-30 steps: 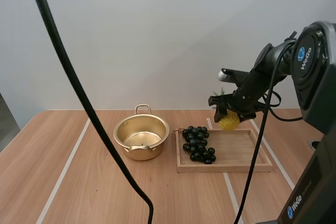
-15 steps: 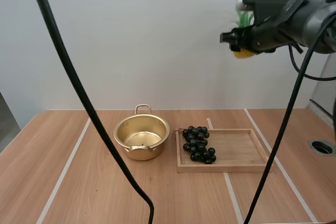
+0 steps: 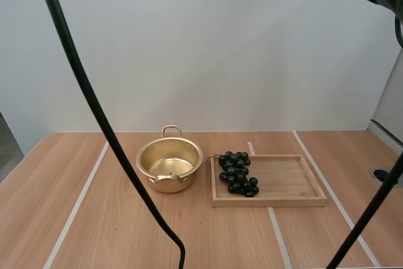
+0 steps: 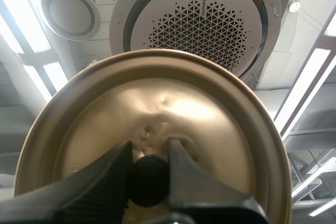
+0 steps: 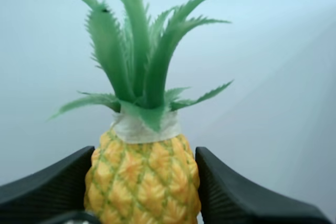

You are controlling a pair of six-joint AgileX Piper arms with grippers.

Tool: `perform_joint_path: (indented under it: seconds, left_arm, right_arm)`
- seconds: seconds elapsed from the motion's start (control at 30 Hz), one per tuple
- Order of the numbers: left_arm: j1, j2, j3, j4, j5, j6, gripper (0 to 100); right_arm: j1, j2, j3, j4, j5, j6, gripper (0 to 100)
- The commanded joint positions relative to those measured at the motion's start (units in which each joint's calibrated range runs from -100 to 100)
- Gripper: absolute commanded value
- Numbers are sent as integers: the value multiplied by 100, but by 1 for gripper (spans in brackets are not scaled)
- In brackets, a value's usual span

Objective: Open the pot, put the pineapple inside, and close it

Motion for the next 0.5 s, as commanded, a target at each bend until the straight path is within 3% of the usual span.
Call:
perform_joint_path:
  seconds: [0.0, 0.23, 0.3, 0.47]
  left_arm:
    - [-3, -11, -40, -1, 26, -7, 0]
    - [-3, -50, -40, -1, 111, -7, 0]
    - [-3, -50, -40, -1, 196, -7, 0]
    - [-3, -67, -40, -1, 194, -7, 0]
  right_arm:
    - [98, -72, -172, 11, 758, -135, 0]
    - [226, -59, -350, 390, 1732, -250, 0]
    - [244, -42, -350, 1123, 2124, -714, 0]
    - [478, 235, -350, 3198, 3719, -2695, 0]
